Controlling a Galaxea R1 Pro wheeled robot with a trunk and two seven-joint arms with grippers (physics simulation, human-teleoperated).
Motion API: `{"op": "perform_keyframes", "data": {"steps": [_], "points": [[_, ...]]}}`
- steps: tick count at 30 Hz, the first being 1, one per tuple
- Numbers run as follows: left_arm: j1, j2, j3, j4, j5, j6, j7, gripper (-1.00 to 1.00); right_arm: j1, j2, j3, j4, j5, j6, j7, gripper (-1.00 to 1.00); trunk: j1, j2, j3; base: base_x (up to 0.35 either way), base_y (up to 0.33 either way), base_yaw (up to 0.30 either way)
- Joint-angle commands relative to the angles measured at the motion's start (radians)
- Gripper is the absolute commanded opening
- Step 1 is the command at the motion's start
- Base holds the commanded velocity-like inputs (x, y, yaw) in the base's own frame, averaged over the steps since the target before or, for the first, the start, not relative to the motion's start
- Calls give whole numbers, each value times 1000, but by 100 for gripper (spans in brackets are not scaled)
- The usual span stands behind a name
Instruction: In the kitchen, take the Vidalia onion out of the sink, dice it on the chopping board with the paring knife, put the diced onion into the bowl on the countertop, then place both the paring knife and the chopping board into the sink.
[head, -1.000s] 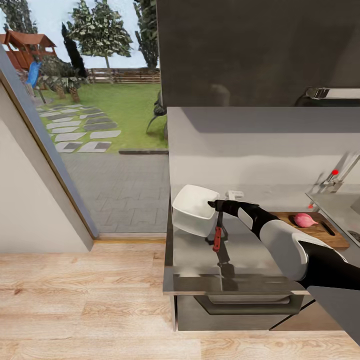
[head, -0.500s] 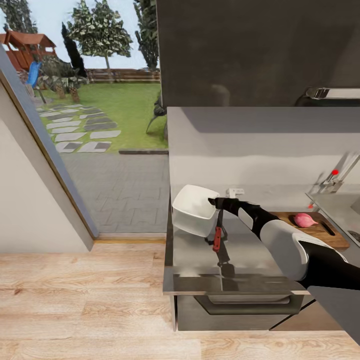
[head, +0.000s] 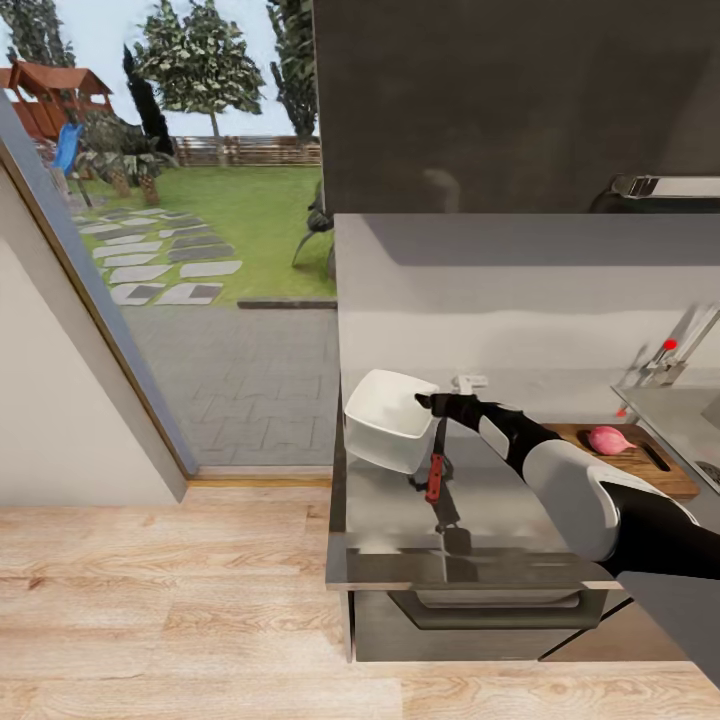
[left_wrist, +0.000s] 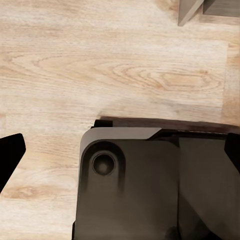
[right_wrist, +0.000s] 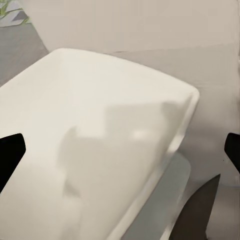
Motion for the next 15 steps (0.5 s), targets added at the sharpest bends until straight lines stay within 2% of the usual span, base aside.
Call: {"op": "perform_keyframes", "data": {"steps": [1, 5, 15], "points": [[-1, 0, -9, 1, 10, -4, 3, 100, -1, -1, -9, 1, 10, -7, 4, 100, 1, -2, -2, 0, 0, 0], [-1, 0, -9, 1, 10, -4, 3, 100, -1, -4, -8, 9, 10, -50, 5, 100, 1, -2, -2, 0, 0, 0], [-1, 0, -9, 1, 9, -4, 3, 100, -1, -6, -8, 29, 11, -77, 5, 100, 1, -2, -2, 0, 0, 0]]}}
